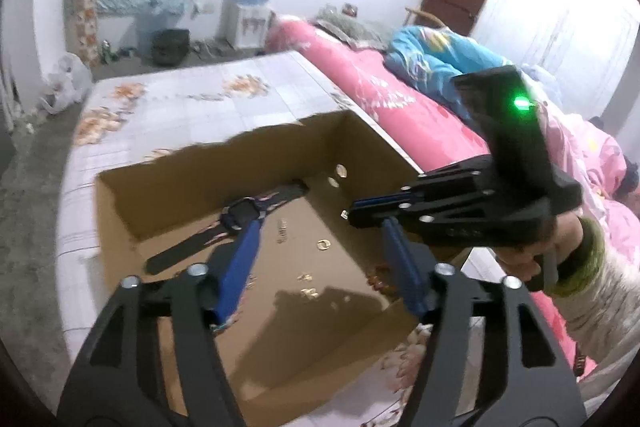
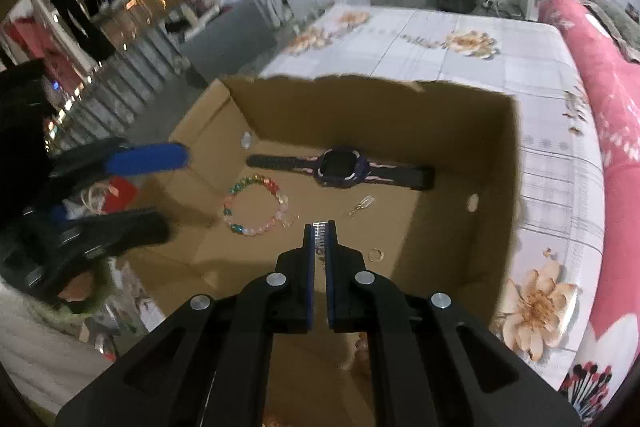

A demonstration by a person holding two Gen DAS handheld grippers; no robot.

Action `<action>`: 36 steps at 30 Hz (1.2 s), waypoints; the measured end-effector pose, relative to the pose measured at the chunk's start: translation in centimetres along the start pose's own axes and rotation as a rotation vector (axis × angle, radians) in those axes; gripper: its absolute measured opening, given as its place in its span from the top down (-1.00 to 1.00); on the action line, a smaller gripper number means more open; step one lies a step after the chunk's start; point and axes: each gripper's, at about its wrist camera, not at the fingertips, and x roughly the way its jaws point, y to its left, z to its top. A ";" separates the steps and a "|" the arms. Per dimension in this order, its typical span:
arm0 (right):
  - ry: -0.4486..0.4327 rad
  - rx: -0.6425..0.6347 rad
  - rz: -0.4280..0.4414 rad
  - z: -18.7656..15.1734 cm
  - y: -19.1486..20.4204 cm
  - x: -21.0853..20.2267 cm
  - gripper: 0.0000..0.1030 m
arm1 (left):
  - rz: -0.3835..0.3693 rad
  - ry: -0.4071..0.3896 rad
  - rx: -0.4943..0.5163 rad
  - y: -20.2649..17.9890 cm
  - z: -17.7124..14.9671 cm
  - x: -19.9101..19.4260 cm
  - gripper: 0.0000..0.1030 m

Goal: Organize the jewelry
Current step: 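Carry the bracelet and gold pin into the box and open both tools, then withdraw both open tools up and away from the box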

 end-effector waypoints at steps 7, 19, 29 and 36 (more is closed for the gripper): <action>-0.016 0.038 -0.022 -0.2 0.6 -0.3 0.88 | 0.036 -0.036 -0.028 2.0 -2.2 -2.6 -0.46; -0.301 0.297 -0.171 -6.8 -3.0 -9.3 0.16 | 0.093 -0.095 -0.175 6.1 -6.5 -5.8 -0.68; -0.187 0.488 -0.075 -10.3 -5.1 -5.6 0.05 | 0.019 0.037 -0.278 7.2 -8.6 -1.8 -0.69; -0.176 0.521 -0.050 -12.5 -3.9 -6.2 0.05 | 0.021 0.041 -0.304 7.4 -9.2 -2.5 -0.69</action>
